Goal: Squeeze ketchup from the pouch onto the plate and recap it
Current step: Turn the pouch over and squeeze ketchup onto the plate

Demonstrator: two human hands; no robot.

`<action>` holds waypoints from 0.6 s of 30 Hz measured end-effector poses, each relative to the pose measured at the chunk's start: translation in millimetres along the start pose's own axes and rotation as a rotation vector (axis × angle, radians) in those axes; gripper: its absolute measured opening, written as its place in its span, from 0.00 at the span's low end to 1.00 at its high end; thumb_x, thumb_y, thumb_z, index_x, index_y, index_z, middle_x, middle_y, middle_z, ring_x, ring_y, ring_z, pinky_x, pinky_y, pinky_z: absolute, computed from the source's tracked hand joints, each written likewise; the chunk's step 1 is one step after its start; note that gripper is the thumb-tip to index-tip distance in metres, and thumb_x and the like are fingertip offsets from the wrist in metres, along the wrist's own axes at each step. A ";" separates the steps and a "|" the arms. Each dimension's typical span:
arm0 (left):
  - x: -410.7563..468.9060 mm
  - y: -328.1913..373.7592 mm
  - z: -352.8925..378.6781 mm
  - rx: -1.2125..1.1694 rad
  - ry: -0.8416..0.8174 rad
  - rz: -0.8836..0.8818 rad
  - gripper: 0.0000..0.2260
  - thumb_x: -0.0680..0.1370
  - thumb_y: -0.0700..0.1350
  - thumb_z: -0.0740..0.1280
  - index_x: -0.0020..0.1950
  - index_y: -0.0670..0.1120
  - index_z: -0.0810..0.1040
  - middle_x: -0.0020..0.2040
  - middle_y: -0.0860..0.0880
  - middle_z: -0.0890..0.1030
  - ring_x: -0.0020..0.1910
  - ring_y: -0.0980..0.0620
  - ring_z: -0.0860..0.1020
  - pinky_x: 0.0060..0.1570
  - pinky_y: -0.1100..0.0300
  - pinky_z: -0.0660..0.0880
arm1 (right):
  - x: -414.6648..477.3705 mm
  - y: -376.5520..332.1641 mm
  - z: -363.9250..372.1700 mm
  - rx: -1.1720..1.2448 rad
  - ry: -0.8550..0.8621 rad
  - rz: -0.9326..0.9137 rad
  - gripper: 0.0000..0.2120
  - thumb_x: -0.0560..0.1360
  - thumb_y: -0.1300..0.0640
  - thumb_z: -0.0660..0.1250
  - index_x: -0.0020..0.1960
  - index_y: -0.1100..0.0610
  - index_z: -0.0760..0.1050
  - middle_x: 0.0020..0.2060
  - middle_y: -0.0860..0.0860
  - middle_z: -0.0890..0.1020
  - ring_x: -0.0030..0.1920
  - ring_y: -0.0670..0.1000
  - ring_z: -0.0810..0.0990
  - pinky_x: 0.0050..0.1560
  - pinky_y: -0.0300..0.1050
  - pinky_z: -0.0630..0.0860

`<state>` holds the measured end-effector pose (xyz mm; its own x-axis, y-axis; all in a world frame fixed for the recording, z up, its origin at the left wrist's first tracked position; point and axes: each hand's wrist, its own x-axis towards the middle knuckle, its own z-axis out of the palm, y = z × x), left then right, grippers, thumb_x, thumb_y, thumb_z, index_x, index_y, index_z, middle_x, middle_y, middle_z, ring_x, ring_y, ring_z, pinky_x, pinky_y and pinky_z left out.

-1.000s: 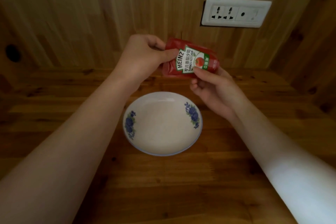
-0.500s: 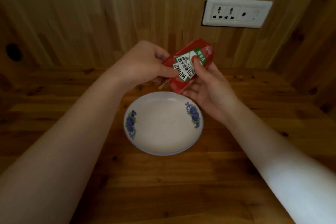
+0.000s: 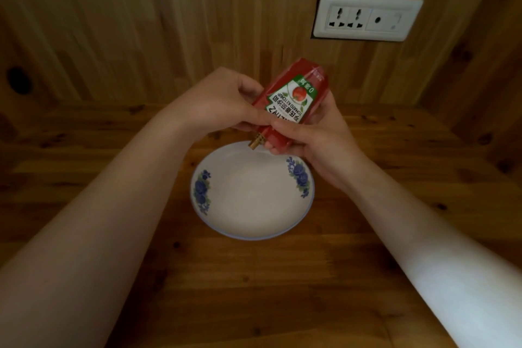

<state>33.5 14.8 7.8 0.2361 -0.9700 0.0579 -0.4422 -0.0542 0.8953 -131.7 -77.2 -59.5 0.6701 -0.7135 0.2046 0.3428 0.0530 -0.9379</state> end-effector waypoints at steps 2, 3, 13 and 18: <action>-0.4 0.4 0.2 0.007 -0.004 -0.001 0.12 0.68 0.44 0.81 0.50 0.48 0.86 0.43 0.53 0.88 0.43 0.56 0.87 0.39 0.65 0.82 | 0.2 -0.5 -1.5 -0.029 0.008 -0.009 0.39 0.64 0.67 0.83 0.69 0.51 0.69 0.60 0.58 0.85 0.57 0.61 0.87 0.42 0.56 0.86; -0.7 0.8 0.8 0.008 -0.006 -0.004 0.11 0.68 0.44 0.80 0.50 0.47 0.86 0.42 0.53 0.88 0.43 0.56 0.87 0.38 0.65 0.81 | 0.2 -0.9 -1.9 -0.039 0.010 -0.007 0.40 0.64 0.67 0.83 0.70 0.54 0.69 0.60 0.58 0.85 0.58 0.60 0.87 0.43 0.56 0.86; -0.8 1.6 3.9 0.038 -0.011 -0.065 0.09 0.73 0.41 0.77 0.51 0.46 0.84 0.41 0.51 0.88 0.41 0.55 0.87 0.35 0.67 0.80 | 0.4 0.4 -5.7 -0.129 -0.026 0.018 0.24 0.68 0.67 0.79 0.59 0.50 0.78 0.54 0.53 0.89 0.54 0.58 0.89 0.43 0.55 0.86; -1.8 0.1 2.4 0.077 -0.010 -0.055 0.08 0.72 0.42 0.78 0.49 0.47 0.84 0.40 0.52 0.88 0.39 0.55 0.87 0.35 0.66 0.80 | -1.0 0.7 -2.8 -0.174 -0.009 0.002 0.24 0.69 0.65 0.80 0.60 0.52 0.77 0.54 0.54 0.89 0.53 0.58 0.89 0.41 0.52 0.86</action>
<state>31.0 16.0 6.6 0.2532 -0.9674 0.0047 -0.4945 -0.1252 0.8601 -134.0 -78.4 -61.1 0.6766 -0.7073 0.2048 0.2233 -0.0680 -0.9724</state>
